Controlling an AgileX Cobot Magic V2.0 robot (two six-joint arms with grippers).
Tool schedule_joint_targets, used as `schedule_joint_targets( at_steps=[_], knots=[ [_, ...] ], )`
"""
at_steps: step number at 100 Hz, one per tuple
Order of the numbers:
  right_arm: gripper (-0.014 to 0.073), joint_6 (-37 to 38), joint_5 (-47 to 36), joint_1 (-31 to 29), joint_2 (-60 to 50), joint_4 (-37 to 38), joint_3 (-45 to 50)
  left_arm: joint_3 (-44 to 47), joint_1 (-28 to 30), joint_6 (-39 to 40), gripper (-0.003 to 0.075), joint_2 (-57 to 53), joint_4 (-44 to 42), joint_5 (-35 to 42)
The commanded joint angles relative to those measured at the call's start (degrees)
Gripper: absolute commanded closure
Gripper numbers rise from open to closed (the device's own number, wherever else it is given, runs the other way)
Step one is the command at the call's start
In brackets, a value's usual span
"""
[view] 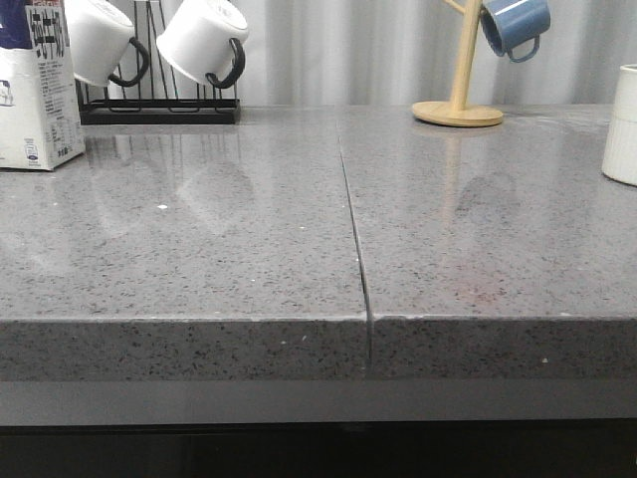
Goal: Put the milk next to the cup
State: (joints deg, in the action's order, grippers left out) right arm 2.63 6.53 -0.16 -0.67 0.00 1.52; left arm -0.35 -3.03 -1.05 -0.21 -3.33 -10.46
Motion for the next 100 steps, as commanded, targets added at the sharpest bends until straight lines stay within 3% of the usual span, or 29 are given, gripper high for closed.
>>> schedule_joint_targets(
  at_steps=[1, 52, 100],
  knots=[
    [0.0659, -0.08, -4.29, -0.37, -0.92, 0.00, -0.50, 2.62, 0.14, -0.05, 0.0741, -1.72, 0.45, 4.29],
    [0.0659, -0.08, -3.49, -0.33, -0.92, 0.00, -1.34, 2.62, 0.14, -0.05, 0.0741, -1.72, 0.45, 4.29],
    [0.0659, -0.08, 2.17, -0.33, 9.44, 0.00, -15.38, 2.62, 0.14, -0.05, 0.0741, -1.72, 0.45, 4.29]
  ],
)
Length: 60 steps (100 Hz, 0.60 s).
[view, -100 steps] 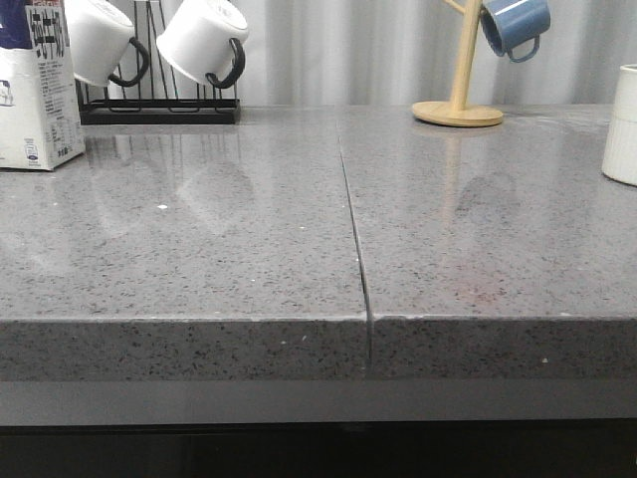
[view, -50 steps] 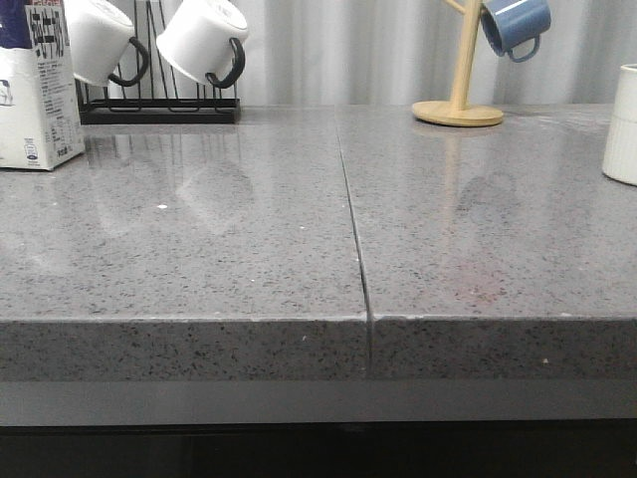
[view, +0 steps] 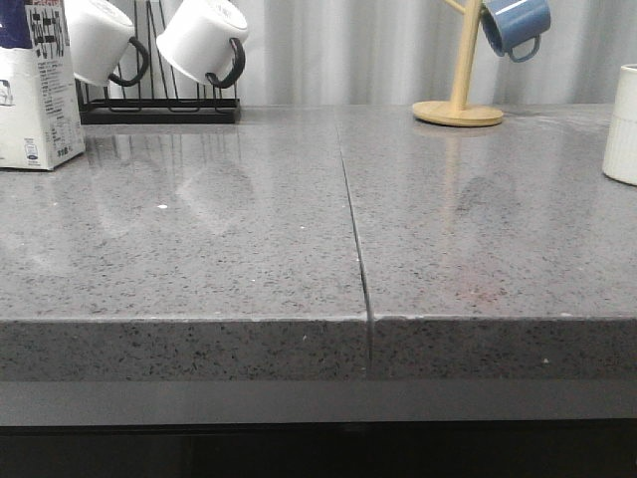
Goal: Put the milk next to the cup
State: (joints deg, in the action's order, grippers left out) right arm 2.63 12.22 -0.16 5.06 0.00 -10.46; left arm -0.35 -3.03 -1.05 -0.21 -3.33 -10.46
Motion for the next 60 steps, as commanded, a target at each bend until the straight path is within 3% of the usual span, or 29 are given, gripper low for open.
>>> schedule_joint_targets(
  at_steps=[1, 19, 42, 52, 60],
  knots=[
    [0.0659, -0.08, -3.51, -0.33, 4.27, 0.00, -3.53, 2.62, 0.14, -0.05, 0.0741, -1.72, 0.45, 4.29],
    [0.0659, -0.08, -4.05, -0.33, 10.99, 0.00, -5.38, 2.62, 0.14, -0.05, 0.0741, -1.72, 0.45, 4.29],
    [0.0654, -0.08, -10.96, -0.33, 17.95, 0.00, -5.38, 2.62, 0.14, -0.05, 0.0741, -1.72, 0.45, 4.29],
    [0.0572, -0.08, -15.12, -0.33, 21.21, 0.00, -5.38, 2.62, 0.14, -0.05, 0.0741, -1.72, 0.45, 4.29],
    [0.0447, -0.08, -17.87, -0.33, 24.03, 0.00, -5.38, 2.62, 0.14, -0.05, 0.0741, -1.72, 0.45, 4.29]
  ],
)
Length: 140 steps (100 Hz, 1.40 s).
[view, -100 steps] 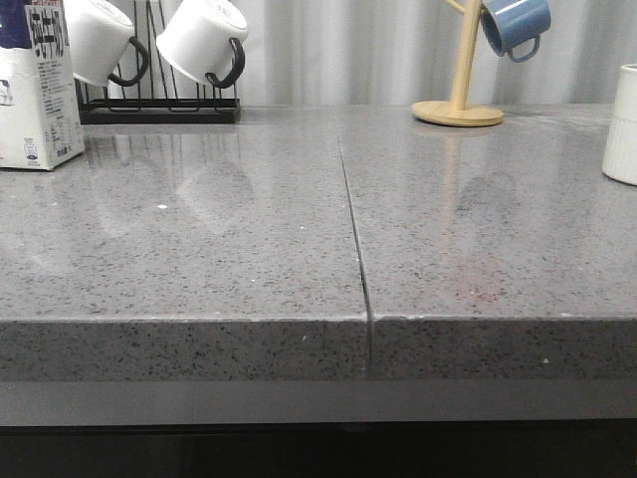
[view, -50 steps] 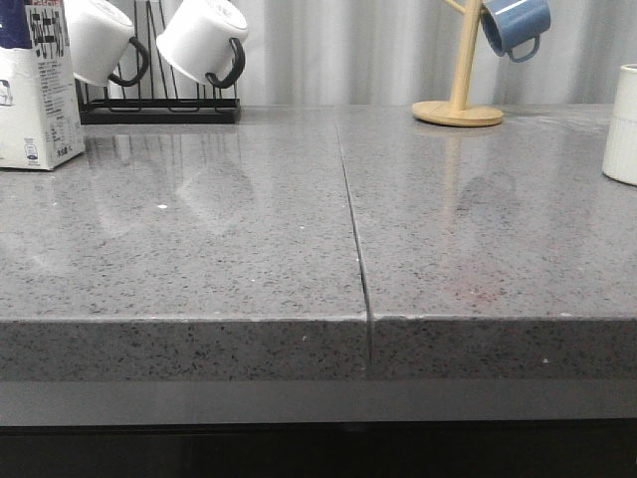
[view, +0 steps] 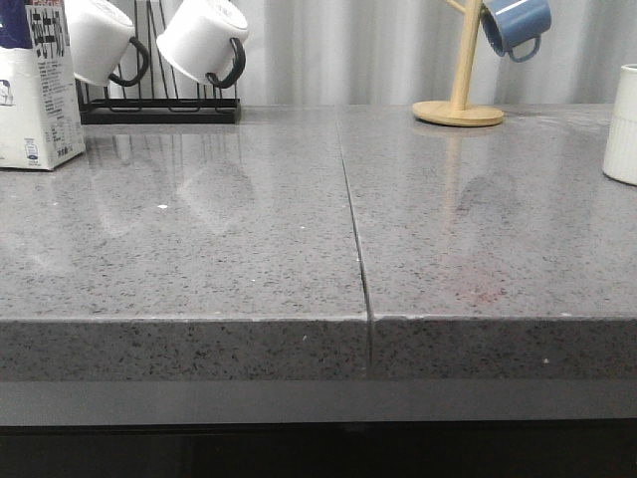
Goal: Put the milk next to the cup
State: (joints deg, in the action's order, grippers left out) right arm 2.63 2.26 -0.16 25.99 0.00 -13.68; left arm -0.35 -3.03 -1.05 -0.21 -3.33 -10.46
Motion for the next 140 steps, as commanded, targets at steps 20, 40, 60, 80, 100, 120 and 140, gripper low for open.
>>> schedule_joint_targets(
  at_steps=[20, 40, 60, 80, 100, 120, 140],
  knots=[
    [0.0260, -0.13, -15.91, -0.33, 11.89, 0.00, -2.16, 2.62, 0.14, -0.05, 0.0741, -1.72, 0.45, 4.29],
    [0.0263, -0.18, -27.83, -3.59, 20.50, 0.00, -2.58, 2.62, 0.14, -0.05, 0.0741, -1.72, 0.45, 4.29],
    [0.0263, -0.18, -36.45, -10.50, 28.84, 0.00, -2.58, 2.62, 0.14, -0.05, 0.0741, -1.72, 0.45, 4.29],
    [0.0263, -0.18, -44.65, -15.51, 36.14, 0.00, -2.65, 2.62, 0.14, -0.05, 0.0741, -1.72, 0.45, 4.29],
    [0.0263, -0.13, -47.33, -16.34, 43.89, 0.00, -6.34, 2.62, 0.14, -0.05, 0.0741, -1.72, 0.45, 4.29],
    [0.0263, -0.13, -48.11, -16.34, 49.70, 0.00, -11.04, 2.62, 0.14, -0.05, 0.0741, -1.72, 0.45, 4.29],
    [0.0263, 0.73, -48.34, -15.53, 53.74, 0.00, -14.35, 2.62, 0.14, -0.05, 0.0741, -1.72, 0.45, 4.29]
  ],
)
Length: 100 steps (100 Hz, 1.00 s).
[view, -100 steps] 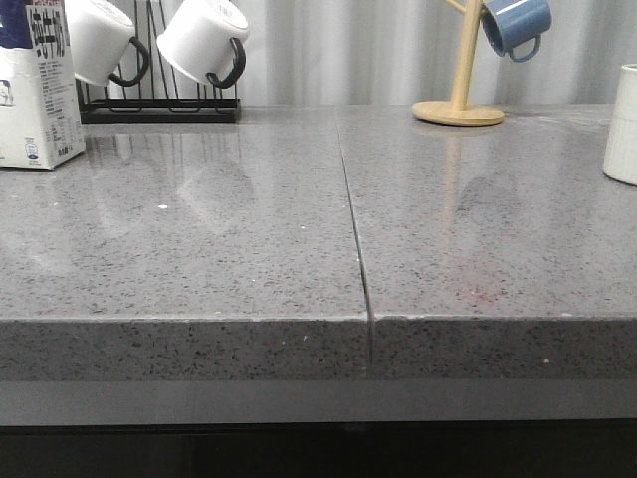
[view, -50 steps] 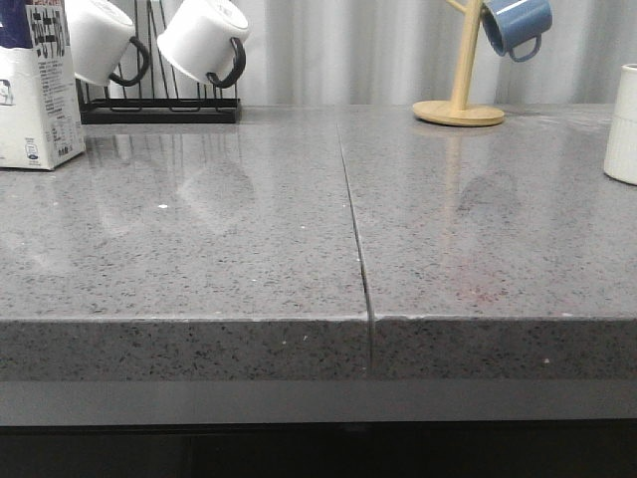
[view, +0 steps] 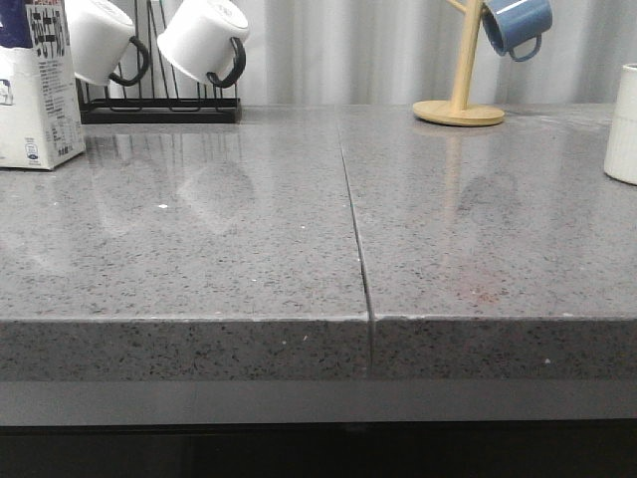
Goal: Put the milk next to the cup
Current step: 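Grasp the white HOME mug by its handle with the right gripper and lift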
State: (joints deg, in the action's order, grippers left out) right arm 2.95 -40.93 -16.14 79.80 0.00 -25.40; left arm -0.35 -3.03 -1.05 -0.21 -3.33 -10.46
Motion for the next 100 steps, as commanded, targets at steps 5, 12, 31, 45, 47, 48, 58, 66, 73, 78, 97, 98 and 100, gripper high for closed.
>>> schedule_joint_targets(
  at_steps=[5, 12, 31, 45, 47, 48, 58, 66, 73, 78, 97, 98, 100],
  knots=[
    [0.0263, 0.41, -5.25, 0.68, 0.80, 0.00, -3.28, 2.62, 0.14, -0.05, 0.0741, -1.72, 0.45, 4.29],
    [0.0263, 0.41, -5.31, 0.97, 2.14, 0.00, -4.27, 2.62, 0.14, -0.05, 0.0741, -1.72, 0.45, 4.29],
    [0.0263, 0.41, -5.31, 1.03, 5.90, 0.37, -6.92, 2.62, 0.14, -0.05, 0.0741, -1.72, 0.45, 4.29],
    [0.0263, 0.41, -5.49, 1.03, 8.23, 0.59, -9.16, 2.62, 0.14, -0.05, 0.0741, -1.72, 0.45, 4.29],
    [0.0263, 0.41, -5.49, 1.04, 8.61, 0.59, -9.50, 2.62, 0.14, -0.05, 0.0741, -1.72, 0.45, 4.29],
    [0.0263, 0.41, -5.49, 1.10, 8.73, 0.65, -9.62, 2.62, 0.14, -0.05, 0.0741, -1.72, 0.45, 4.29],
    [0.0263, 0.41, -5.49, 1.65, 10.26, 0.65, -11.17, 2.62, 0.14, -0.05, 0.0741, -1.72, 0.45, 4.29],
    [0.0263, 0.41, -5.49, 2.04, 11.74, 0.65, -12.81, 2.62, 0.14, -0.05, 0.0741, -1.72, 0.45, 4.29],
    [0.0263, 0.41, -5.49, 2.22, 13.22, 0.65, -14.18, 2.62, 0.14, -0.05, 0.0741, -1.72, 0.45, 4.29],
    [0.0267, 0.41, -5.41, 2.21, 14.12, 0.65, -14.90, 2.62, 0.14, -0.05, 0.0741, -1.72, 0.45, 4.29],
    [0.0488, 0.41, -5.48, 2.21, 15.04, 0.65, -15.51, 2.62, 0.14, -0.05, 0.0741, -1.72, 0.45, 4.29],
    [0.0498, 0.41, -5.48, 2.21, 15.04, 0.65, -15.51, 2.62, 0.14, -0.05, 0.0741, -1.72, 0.45, 4.29],
    [0.0528, 0.41, -5.48, 2.21, 15.04, 0.65, -15.51, 2.62, 0.14, -0.05, 0.0741, -1.72, 0.45, 4.29]
  ],
)
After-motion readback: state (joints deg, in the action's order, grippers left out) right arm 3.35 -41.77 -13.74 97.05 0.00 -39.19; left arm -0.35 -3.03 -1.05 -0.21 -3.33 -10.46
